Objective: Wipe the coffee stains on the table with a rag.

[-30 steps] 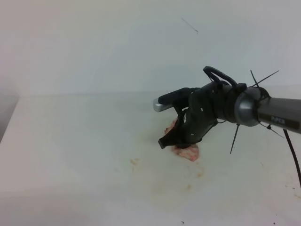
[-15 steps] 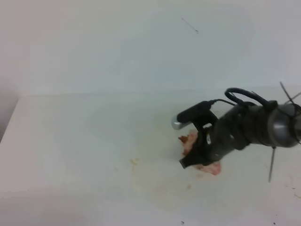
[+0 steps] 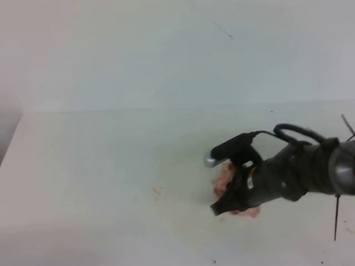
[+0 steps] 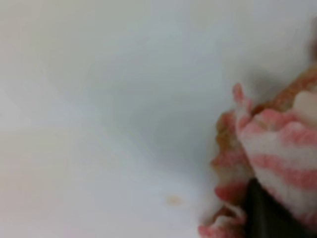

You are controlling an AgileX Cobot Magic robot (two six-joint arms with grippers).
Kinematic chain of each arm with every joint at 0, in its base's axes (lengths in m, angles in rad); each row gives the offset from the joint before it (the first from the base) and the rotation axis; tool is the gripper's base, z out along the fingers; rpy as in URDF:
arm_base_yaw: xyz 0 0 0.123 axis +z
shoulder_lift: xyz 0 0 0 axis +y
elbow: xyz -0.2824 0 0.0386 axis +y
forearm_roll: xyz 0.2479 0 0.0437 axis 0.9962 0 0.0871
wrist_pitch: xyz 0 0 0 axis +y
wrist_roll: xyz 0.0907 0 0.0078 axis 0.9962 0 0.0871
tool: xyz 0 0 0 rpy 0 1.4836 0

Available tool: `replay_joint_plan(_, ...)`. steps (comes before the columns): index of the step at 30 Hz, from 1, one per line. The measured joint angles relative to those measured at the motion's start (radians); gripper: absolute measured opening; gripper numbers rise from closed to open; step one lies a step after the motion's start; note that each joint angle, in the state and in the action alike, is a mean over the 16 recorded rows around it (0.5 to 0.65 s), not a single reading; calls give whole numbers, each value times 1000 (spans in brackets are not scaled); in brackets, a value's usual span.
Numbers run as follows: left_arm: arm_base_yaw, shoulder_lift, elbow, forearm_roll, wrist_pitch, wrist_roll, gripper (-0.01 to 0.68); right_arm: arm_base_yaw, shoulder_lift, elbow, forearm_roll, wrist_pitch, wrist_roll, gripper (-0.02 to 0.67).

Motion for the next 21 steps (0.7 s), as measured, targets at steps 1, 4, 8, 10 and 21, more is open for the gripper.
replay_joint_plan(1,0,0,0,0,0,0,-1,13,1,6,7,-8,0,11)
replay_joint_plan(4,0,0,0,0,0,0,-1,48,-4,21,27,-26,-1,11)
replay_joint_plan(8,0,0,0,0,0,0,-1,81,-37,30,47,-31,9,11)
replay_joint_plan(10,0,0,0,0,0,0,-1,88,-64,32,49,-28,20,11)
replay_joint_plan(21,0,0,0,0,0,0,-1,29,-226,46,-96,37,198,11)
